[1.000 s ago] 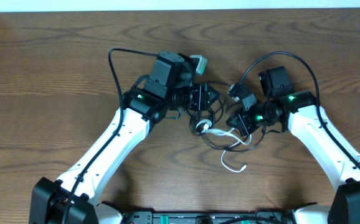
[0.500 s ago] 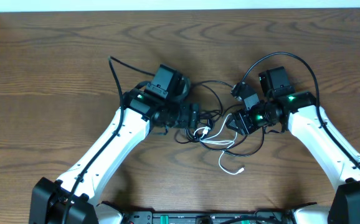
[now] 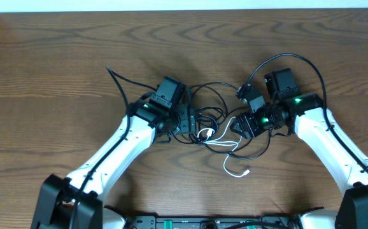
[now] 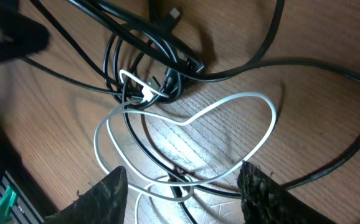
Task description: Untangle cables
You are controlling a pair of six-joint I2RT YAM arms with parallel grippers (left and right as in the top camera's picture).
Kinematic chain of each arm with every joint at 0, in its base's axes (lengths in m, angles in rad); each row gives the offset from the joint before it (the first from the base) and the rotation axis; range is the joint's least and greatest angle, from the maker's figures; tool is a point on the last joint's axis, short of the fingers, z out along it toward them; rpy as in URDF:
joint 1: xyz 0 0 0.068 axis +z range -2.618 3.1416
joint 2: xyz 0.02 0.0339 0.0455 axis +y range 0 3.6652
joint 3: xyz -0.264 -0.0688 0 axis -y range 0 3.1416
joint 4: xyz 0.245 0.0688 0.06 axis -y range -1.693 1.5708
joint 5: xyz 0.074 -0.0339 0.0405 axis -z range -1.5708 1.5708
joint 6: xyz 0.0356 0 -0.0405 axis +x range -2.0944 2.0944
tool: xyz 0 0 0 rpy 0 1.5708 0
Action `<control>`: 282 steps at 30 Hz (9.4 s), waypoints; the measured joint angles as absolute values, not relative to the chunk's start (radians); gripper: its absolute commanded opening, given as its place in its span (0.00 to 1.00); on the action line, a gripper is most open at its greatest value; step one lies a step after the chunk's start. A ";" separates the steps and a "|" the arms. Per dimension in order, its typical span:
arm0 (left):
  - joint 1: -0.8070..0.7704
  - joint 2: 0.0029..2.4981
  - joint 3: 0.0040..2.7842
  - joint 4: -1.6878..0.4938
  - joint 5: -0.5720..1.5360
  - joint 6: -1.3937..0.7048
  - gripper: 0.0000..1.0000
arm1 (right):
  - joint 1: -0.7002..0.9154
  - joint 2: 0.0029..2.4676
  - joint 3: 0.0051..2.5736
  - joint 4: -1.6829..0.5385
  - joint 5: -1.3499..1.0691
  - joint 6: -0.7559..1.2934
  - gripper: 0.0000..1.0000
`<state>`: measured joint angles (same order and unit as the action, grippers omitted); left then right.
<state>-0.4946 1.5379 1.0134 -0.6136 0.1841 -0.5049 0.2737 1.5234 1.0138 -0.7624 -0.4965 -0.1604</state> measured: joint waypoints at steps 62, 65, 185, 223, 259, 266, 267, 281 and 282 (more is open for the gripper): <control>-0.617 1.559 1.078 -0.215 0.420 -0.422 0.07 | 0.274 1.524 1.014 -0.769 -0.496 -0.135 0.63; -0.617 1.553 1.077 -0.189 0.468 -0.446 0.07 | 0.274 1.524 1.014 -0.759 -0.496 -0.134 0.64; -0.651 1.617 1.047 -0.253 0.460 -0.445 0.07 | 0.252 1.528 0.904 -0.672 -0.501 0.120 0.47; -0.420 1.595 1.050 -0.389 0.447 -0.410 0.07 | 0.007 1.530 0.921 -0.686 -0.053 0.410 0.01; -0.154 1.357 1.050 -0.331 0.649 -0.418 0.08 | -0.635 1.530 0.934 -0.652 -0.017 0.586 0.01; -0.260 1.357 1.051 -0.288 0.762 -0.405 0.08 | -0.603 1.530 0.936 -0.619 -0.138 0.519 0.01; -0.281 1.357 1.051 -0.290 0.751 -0.397 0.08 | -0.587 1.530 0.936 -0.614 -0.147 0.498 0.01; -0.371 1.358 1.050 -0.419 0.279 -0.309 0.08 | -0.517 1.531 1.214 -0.607 -0.507 0.241 0.01; -0.371 1.359 1.049 -0.437 0.272 -0.309 0.08 | -0.511 1.531 1.274 -0.640 -0.505 0.226 0.01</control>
